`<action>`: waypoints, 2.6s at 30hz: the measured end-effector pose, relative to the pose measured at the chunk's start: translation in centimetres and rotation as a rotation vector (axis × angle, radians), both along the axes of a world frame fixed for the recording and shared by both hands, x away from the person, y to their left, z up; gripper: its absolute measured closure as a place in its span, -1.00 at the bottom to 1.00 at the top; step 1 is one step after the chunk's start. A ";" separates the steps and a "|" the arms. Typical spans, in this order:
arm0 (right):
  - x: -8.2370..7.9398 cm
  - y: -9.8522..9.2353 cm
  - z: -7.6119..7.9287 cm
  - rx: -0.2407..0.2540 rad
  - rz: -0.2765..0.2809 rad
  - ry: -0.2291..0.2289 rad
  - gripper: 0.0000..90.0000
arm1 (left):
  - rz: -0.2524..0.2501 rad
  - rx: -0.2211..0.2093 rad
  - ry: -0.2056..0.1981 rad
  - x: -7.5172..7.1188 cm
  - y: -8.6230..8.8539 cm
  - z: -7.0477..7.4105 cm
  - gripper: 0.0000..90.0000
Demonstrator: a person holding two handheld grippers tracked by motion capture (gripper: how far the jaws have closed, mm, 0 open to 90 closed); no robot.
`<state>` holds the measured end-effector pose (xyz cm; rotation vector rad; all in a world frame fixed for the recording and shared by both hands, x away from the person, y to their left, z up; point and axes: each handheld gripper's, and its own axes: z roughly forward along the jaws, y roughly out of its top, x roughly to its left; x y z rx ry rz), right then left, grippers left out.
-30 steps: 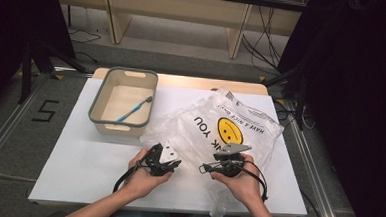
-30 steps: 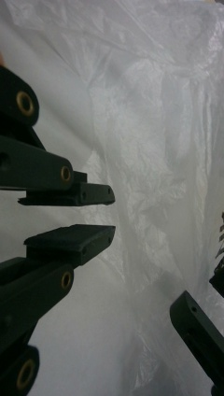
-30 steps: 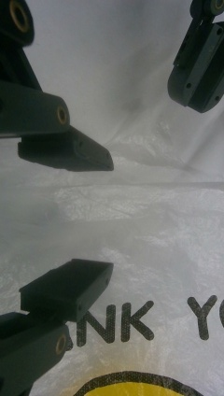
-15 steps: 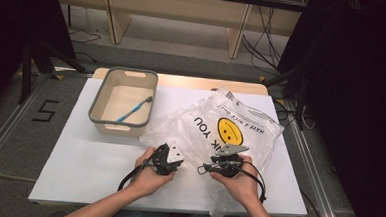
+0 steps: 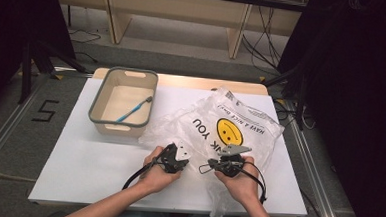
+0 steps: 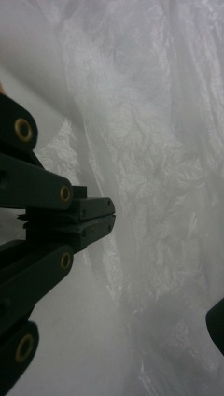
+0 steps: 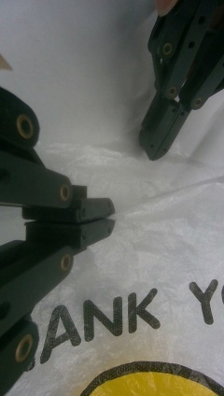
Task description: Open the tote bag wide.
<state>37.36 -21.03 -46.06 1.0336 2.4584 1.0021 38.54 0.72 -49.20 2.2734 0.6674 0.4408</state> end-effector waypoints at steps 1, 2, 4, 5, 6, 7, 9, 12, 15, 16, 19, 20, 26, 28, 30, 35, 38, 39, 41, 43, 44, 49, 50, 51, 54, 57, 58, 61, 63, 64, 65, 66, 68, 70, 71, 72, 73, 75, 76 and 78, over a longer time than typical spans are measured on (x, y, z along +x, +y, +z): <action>0.0 0.0 0.1 0.004 -0.004 -0.003 1.00 | 0.001 -0.002 0.002 0.0 0.0 0.0 0.99; -0.1 0.0 0.2 0.009 -0.010 -0.007 1.00 | 0.005 -0.008 0.004 0.0 0.0 0.0 0.99; -0.1 -0.1 0.5 0.019 -0.018 -0.017 1.00 | 0.006 -0.013 0.006 0.0 0.0 -0.1 0.99; -0.1 -0.2 0.7 0.021 -0.020 -0.024 1.00 | 0.006 -0.013 0.005 0.0 0.0 -0.1 0.99; -0.1 -0.2 0.9 0.026 -0.027 -0.028 1.00 | 0.004 -0.009 0.004 0.0 0.0 -0.1 0.99; -0.2 -0.2 1.0 0.033 -0.032 -0.033 1.00 | 0.004 -0.010 0.004 0.0 0.0 -0.1 0.99; -0.2 -0.3 1.3 0.034 -0.033 -0.041 1.00 | 0.000 -0.004 0.001 0.0 0.0 -0.1 0.99; -0.2 -0.4 1.5 0.039 -0.039 -0.050 1.00 | 0.002 -0.003 -0.001 0.0 0.0 -0.1 0.99; -0.1 -0.5 1.7 0.050 -0.054 -0.057 1.00 | 0.002 -0.003 -0.001 0.0 0.0 -0.1 0.99; -0.1 -0.6 1.7 0.051 -0.056 -0.061 1.00 | 0.002 -0.003 0.000 0.0 0.0 -0.1 0.99; -0.1 -0.7 2.0 0.058 -0.065 -0.066 1.00 | 0.002 -0.005 0.002 0.0 0.0 -0.1 0.99; -0.1 -0.8 2.1 0.061 -0.066 -0.072 1.00 | 0.002 -0.006 0.002 0.0 0.0 -0.1 0.99; -0.2 -1.0 3.3 0.080 -0.084 -0.110 1.00 | 0.004 -0.007 0.000 0.0 0.0 -0.1 0.99; -0.1 -1.2 3.9 0.087 -0.092 -0.123 1.00 | 0.003 -0.007 0.000 0.0 0.0 -0.1 0.99; 0.0 -1.3 4.3 0.095 -0.098 -0.135 1.00 | 0.004 -0.007 -0.001 0.0 0.0 -0.1 0.99; 0.2 -1.6 5.1 0.112 -0.113 -0.152 1.00 | 0.003 -0.007 0.000 0.0 0.0 -0.1 0.99; 0.2 -1.7 5.5 0.118 -0.119 -0.160 1.00 | 0.002 -0.004 0.000 -0.1 0.0 -0.1 0.99; 0.2 -1.8 5.6 0.121 -0.119 -0.162 1.00 | 0.002 -0.004 0.000 -0.1 0.0 -0.1 0.99; 0.3 -1.8 5.9 0.124 -0.119 -0.172 1.00 | 0.002 -0.004 0.000 -0.1 0.0 -0.1 0.99; 0.3 -1.8 6.1 0.129 -0.122 -0.178 1.00 | 0.004 -0.006 0.000 -0.1 0.0 -0.1 0.99; 0.4 -1.8 6.3 0.133 -0.124 -0.186 1.00 | 0.005 -0.007 -0.001 -0.1 0.0 -0.1 0.99; 0.7 -1.9 7.3 0.154 -0.140 -0.214 1.00 | 0.005 -0.009 -0.004 -0.1 0.0 -0.2 0.99; 0.8 -1.9 7.5 0.159 -0.143 -0.224 1.00 | 0.003 -0.005 -0.005 -0.1 0.0 -0.1 0.99; 0.8 -2.0 7.7 0.162 -0.147 -0.228 1.00 | 0.003 -0.005 -0.005 -0.1 0.0 -0.1 0.99; 1.0 -2.0 8.2 0.176 -0.160 -0.242 1.00 | 0.002 -0.004 -0.007 -0.1 0.0 -0.1 0.99; 1.2 -2.0 8.6 0.191 -0.165 -0.256 1.00 | 0.001 -0.002 -0.008 -0.1 0.0 -0.1 0.99; 1.2 -2.0 8.7 0.194 -0.166 -0.260 1.00 | -0.002 0.003 -0.008 -0.1 0.0 -0.1 0.99; 1.3 -2.0 9.1 0.208 -0.171 -0.270 1.00 | -0.002 0.003 -0.009 -0.1 0.0 -0.1 0.99; 1.4 -2.0 9.4 0.215 -0.172 -0.278 1.00 | -0.002 0.003 -0.010 -0.2 0.0 -0.1 0.99; 1.4 -2.0 9.5 0.222 -0.176 -0.278 1.00 | -0.002 0.003 -0.009 -0.2 0.0 -0.1 0.99; 1.5 -2.1 9.6 0.227 -0.180 -0.279 1.00 | -0.002 0.003 -0.010 -0.2 0.0 -0.1 0.99; 1.5 -2.1 9.7 0.230 -0.180 -0.282 1.00 | -0.001 0.003 -0.011 -0.2 0.0 -0.1 0.99; 1.5 -2.0 9.8 0.237 -0.183 -0.285 1.00 | -0.002 0.003 -0.009 -0.1 0.0 -0.1 0.99; 1.5 -2.0 9.9 0.240 -0.182 -0.288 1.00 | -0.002 0.002 -0.010 -0.1 0.0 -0.1 0.99; 1.5 -2.0 9.9 0.243 -0.184 -0.290 1.00 | -0.002 0.002 -0.009 -0.1 0.0 -0.1 0.99; 1.6 -2.0 10.0 0.246 -0.186 -0.290 1.00 | -0.002 0.001 -0.010 -0.1 0.0 -0.1 0.99; 1.6 -2.0 10.0 0.248 -0.186 -0.293 1.00 | -0.002 0.001 -0.010 -0.1 0.0 -0.1 0.99; 1.5 -2.0 10.1 0.252 -0.192 -0.298 1.00 | -0.003 0.003 -0.010 -0.1 0.0 -0.1 0.99; 1.5 -2.0 10.1 0.253 -0.193 -0.298 1.00 | -0.003 0.002 -0.011 -0.1 0.0 -0.1 0.99; 1.5 -2.0 10.1 0.253 -0.193 -0.298 1.00 | -0.003 0.001 -0.011 -0.1 0.0 -0.1 0.99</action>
